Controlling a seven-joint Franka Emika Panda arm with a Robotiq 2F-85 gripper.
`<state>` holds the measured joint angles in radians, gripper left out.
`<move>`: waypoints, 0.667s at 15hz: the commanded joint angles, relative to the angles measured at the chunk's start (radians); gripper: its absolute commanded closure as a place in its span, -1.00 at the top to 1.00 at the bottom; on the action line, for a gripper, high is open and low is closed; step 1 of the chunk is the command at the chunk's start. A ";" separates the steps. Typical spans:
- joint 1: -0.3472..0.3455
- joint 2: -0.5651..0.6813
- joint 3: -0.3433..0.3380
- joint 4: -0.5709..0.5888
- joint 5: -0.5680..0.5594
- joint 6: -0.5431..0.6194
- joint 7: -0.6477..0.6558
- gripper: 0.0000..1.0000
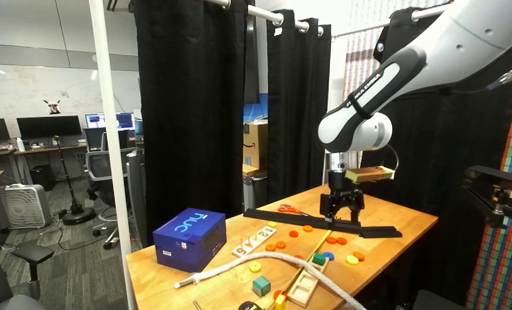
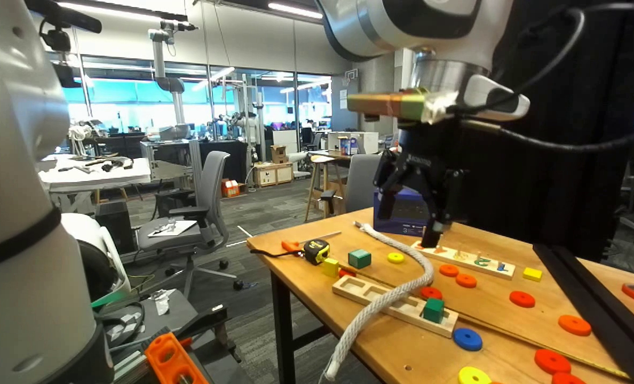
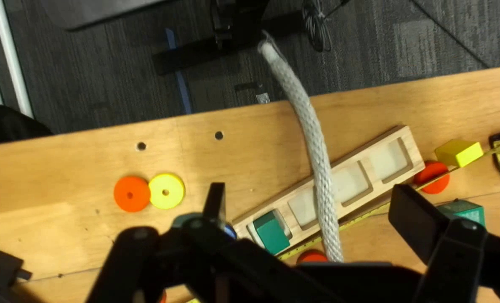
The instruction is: Put the green cube on the wooden pallet
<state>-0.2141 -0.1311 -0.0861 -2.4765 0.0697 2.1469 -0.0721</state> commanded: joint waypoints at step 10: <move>0.086 -0.612 0.059 -0.153 -0.191 -0.413 0.088 1.00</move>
<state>-0.1681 -0.6215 -0.0341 -2.5735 -0.0651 1.7476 0.0765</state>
